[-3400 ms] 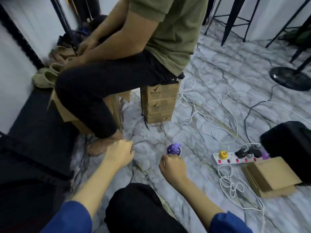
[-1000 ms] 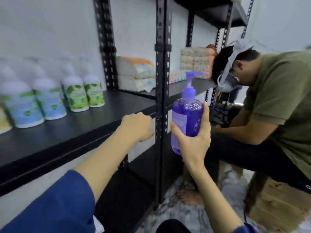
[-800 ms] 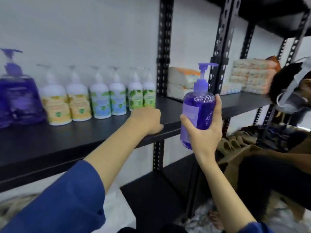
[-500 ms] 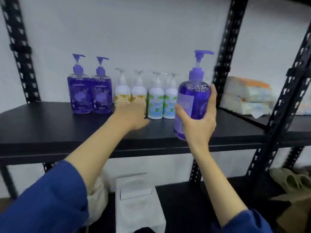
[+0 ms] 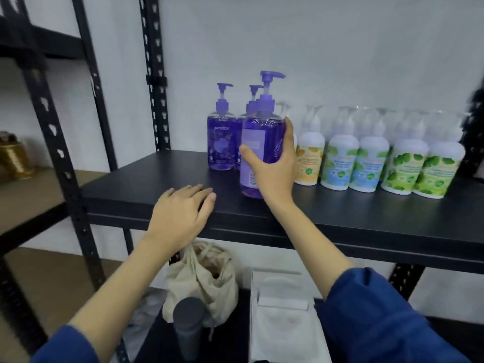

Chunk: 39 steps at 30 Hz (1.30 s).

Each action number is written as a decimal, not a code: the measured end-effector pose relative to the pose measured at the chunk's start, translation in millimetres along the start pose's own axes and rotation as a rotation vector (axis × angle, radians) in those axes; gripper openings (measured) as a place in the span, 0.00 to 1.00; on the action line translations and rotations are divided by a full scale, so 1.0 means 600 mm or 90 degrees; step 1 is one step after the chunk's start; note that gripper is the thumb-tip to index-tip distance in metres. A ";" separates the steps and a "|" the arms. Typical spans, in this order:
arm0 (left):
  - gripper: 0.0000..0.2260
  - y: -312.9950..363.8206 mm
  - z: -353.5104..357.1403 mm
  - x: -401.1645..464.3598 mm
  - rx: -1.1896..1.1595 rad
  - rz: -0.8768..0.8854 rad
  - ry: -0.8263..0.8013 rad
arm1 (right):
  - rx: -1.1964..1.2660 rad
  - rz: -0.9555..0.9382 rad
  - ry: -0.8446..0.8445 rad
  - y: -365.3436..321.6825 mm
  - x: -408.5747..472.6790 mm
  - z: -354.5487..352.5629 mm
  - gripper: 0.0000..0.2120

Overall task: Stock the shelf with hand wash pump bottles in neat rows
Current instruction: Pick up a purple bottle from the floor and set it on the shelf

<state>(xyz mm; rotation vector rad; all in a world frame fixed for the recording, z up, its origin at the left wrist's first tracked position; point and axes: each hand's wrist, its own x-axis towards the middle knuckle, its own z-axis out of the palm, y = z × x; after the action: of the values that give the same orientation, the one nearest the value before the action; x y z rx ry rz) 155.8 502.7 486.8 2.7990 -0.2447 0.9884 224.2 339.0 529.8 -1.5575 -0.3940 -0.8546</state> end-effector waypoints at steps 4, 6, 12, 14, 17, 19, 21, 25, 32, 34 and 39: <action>0.20 -0.002 0.021 -0.005 0.020 -0.012 0.080 | 0.019 0.032 -0.038 0.011 0.025 0.044 0.40; 0.19 -0.002 0.028 -0.007 0.027 -0.012 0.106 | 0.004 0.022 -0.051 0.019 0.033 0.055 0.39; 0.18 -0.003 0.037 -0.006 0.013 -0.026 0.144 | -0.031 0.030 -0.054 0.049 0.049 0.063 0.42; 0.18 -0.003 0.039 -0.007 0.008 -0.025 0.160 | -0.024 0.047 -0.069 0.052 0.050 0.062 0.43; 0.19 -0.003 0.041 -0.009 0.005 -0.022 0.167 | 0.003 0.093 -0.111 0.049 0.052 0.054 0.46; 0.19 -0.005 0.043 -0.009 0.004 -0.024 0.177 | 0.030 0.143 -0.138 0.048 0.053 0.044 0.46; 0.19 -0.005 0.045 -0.009 0.002 -0.028 0.195 | 0.009 0.162 -0.145 0.045 0.049 0.037 0.45; 0.18 -0.004 0.049 -0.010 -0.006 -0.022 0.230 | -0.108 0.072 -0.095 0.045 0.039 0.039 0.45; 0.17 -0.005 0.052 -0.011 -0.009 -0.018 0.248 | -0.017 0.140 -0.153 0.047 0.037 0.045 0.46; 0.17 -0.005 0.052 -0.011 -0.015 -0.021 0.251 | 0.013 0.169 -0.171 0.047 0.039 0.042 0.46; 0.17 -0.003 0.052 -0.010 -0.018 -0.029 0.249 | -0.074 0.098 -0.147 0.046 0.034 0.049 0.44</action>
<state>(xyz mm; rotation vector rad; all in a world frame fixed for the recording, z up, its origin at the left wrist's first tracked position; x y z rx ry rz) 170.6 498.7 458.6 2.5025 -0.1412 1.4741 265.2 357.1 525.8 -1.7774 -0.3892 -0.5893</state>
